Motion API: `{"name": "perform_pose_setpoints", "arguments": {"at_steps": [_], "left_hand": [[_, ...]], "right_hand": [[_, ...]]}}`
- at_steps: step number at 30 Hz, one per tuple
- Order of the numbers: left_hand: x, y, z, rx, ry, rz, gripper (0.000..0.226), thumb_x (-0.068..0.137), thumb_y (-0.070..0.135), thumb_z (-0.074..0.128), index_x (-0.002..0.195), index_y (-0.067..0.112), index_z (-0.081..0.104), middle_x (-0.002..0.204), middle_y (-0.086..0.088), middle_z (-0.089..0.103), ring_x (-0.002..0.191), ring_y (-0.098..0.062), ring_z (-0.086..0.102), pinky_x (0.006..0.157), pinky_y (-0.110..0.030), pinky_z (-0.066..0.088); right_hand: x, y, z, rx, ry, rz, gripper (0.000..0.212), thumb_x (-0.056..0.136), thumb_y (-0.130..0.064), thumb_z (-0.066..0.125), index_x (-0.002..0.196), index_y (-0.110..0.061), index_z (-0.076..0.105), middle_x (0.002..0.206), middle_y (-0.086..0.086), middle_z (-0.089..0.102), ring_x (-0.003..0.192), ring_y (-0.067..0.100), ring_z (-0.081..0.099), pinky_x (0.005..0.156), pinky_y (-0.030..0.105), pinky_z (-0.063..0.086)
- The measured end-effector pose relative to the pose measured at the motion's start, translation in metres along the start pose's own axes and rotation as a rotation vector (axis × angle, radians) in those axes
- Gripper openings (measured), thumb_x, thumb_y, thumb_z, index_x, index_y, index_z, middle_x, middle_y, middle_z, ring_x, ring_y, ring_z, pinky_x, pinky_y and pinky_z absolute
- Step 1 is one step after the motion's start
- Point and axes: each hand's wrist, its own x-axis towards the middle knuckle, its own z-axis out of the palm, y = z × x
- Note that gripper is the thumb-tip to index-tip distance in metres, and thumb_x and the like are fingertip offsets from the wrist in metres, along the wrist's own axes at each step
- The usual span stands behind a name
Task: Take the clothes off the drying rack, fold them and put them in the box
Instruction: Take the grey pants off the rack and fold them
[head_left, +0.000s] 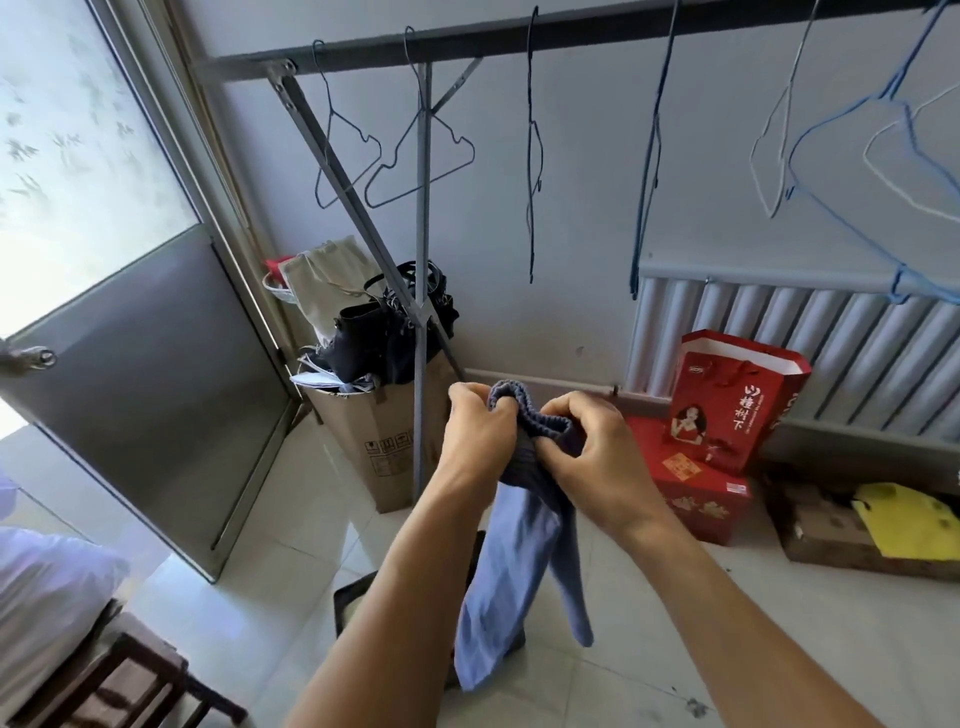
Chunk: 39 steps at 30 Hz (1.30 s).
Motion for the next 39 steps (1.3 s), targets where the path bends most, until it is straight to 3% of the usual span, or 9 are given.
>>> {"name": "perform_pose_setpoints", "arguments": {"at_steps": [6,10,13,15,19,24,27,34,39], "left_hand": [[-0.007,0.01,-0.014,-0.195,0.034,0.003,0.02,0.094,0.008,0.052,0.111,0.016,0.045,0.097,-0.006,0.06,0.083,-0.014,0.061,0.063,-0.028,0.052],[-0.018,0.022,-0.022,-0.46,0.024,-0.069,0.018,0.096,0.005,0.05,0.112,0.012,0.048,0.095,-0.01,0.06,0.079,-0.017,0.062,0.057,-0.028,0.054],[-0.029,0.034,-0.028,-0.696,-0.167,-0.092,0.015,0.098,0.013,0.051,0.11,0.004,0.056,0.079,-0.009,0.062,0.074,-0.018,0.063,0.064,-0.032,0.06],[-0.03,0.037,-0.032,-0.593,-0.19,0.024,0.019,0.097,0.021,0.057,0.111,0.008,0.059,0.075,-0.002,0.06,0.068,-0.012,0.061,0.069,-0.028,0.056],[-0.026,0.045,-0.044,-0.005,-0.055,0.317,0.047,0.07,0.049,0.081,0.112,0.036,0.063,0.113,0.004,0.056,0.105,-0.012,0.059,0.09,-0.029,0.053],[-0.027,0.071,-0.052,-0.196,-0.104,0.45,0.015,0.086,0.013,0.073,0.101,0.014,0.075,0.103,-0.009,0.075,0.099,-0.017,0.07,0.093,-0.034,0.055],[-0.026,0.084,-0.054,-0.285,-0.055,0.458,0.016,0.088,0.017,0.071,0.098,0.004,0.072,0.096,-0.012,0.074,0.09,-0.021,0.069,0.091,-0.042,0.056],[-0.022,0.046,-0.056,-0.229,-0.305,0.238,0.054,0.073,0.05,0.078,0.107,0.008,0.071,0.108,-0.008,0.074,0.106,-0.022,0.069,0.091,-0.035,0.055],[-0.033,-0.003,-0.067,-0.126,-0.446,0.143,0.037,0.079,0.026,0.076,0.108,0.003,0.071,0.104,-0.009,0.075,0.097,-0.018,0.07,0.082,-0.031,0.057]], "right_hand": [[0.003,-0.006,-0.011,0.229,-0.181,0.034,0.033,0.082,0.007,0.06,0.105,-0.017,0.065,0.092,0.004,0.073,0.088,0.016,0.07,0.077,0.028,0.058],[0.003,-0.014,-0.014,0.203,-0.327,-0.06,0.045,0.082,-0.008,0.075,0.121,-0.022,0.058,0.106,-0.008,0.069,0.102,0.001,0.065,0.084,0.017,0.053],[0.015,-0.016,-0.013,0.139,-0.156,-0.154,0.036,0.085,-0.009,0.072,0.117,-0.021,0.059,0.101,-0.013,0.067,0.095,-0.003,0.064,0.082,0.015,0.052],[0.026,-0.022,-0.019,0.275,-0.066,-0.111,0.024,0.09,-0.006,0.065,0.108,-0.022,0.065,0.093,-0.007,0.071,0.09,0.004,0.066,0.078,0.021,0.053],[0.047,-0.038,-0.036,0.483,-0.172,-0.022,0.033,0.089,0.004,0.061,0.108,-0.021,0.065,0.101,0.004,0.072,0.097,0.016,0.066,0.085,0.029,0.054],[0.062,-0.048,-0.058,0.636,-0.311,-0.059,0.039,0.068,-0.003,0.076,0.104,-0.014,0.062,0.087,0.0,0.073,0.086,0.015,0.069,0.07,0.023,0.054],[0.052,-0.039,-0.063,0.389,-0.485,0.026,0.034,0.066,-0.024,0.08,0.096,-0.01,0.07,0.091,-0.001,0.077,0.089,0.017,0.072,0.072,0.025,0.058],[0.054,-0.038,-0.049,0.78,-0.298,0.185,0.018,0.09,-0.015,0.061,0.103,-0.006,0.069,0.1,0.011,0.075,0.092,0.023,0.072,0.079,0.031,0.06],[0.067,-0.05,-0.052,0.856,-0.311,0.29,0.022,0.098,-0.019,0.053,0.105,-0.003,0.067,0.089,0.01,0.076,0.079,0.018,0.074,0.061,0.026,0.058]]}}
